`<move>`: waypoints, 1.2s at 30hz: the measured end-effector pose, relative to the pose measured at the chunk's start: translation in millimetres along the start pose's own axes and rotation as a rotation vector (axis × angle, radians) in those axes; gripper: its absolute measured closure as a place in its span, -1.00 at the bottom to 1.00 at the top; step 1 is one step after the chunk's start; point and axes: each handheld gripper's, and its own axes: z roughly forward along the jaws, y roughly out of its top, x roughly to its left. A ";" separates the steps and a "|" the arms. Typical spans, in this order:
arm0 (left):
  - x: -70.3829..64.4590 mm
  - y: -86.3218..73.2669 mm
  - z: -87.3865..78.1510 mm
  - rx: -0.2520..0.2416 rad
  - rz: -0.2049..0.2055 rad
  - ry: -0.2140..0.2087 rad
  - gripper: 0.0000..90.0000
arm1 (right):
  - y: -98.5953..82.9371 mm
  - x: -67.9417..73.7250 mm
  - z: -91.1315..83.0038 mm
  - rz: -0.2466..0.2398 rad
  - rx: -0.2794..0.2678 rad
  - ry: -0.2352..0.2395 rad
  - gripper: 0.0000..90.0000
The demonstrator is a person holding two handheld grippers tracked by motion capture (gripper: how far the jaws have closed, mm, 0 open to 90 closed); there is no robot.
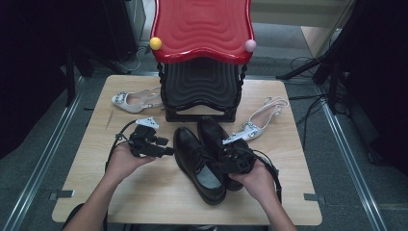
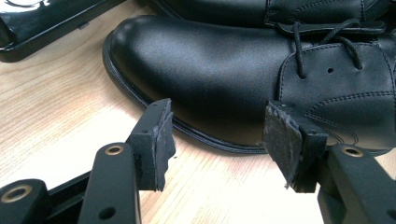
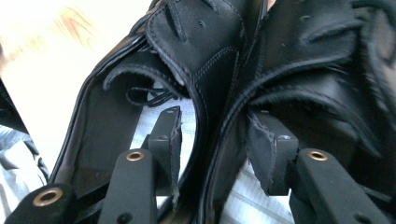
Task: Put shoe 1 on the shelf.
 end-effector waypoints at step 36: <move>11.8 -9.4 -16.6 -0.037 -0.021 0.048 -0.05 | 12.4 -20.0 -1.9 0.103 0.124 0.049 0.85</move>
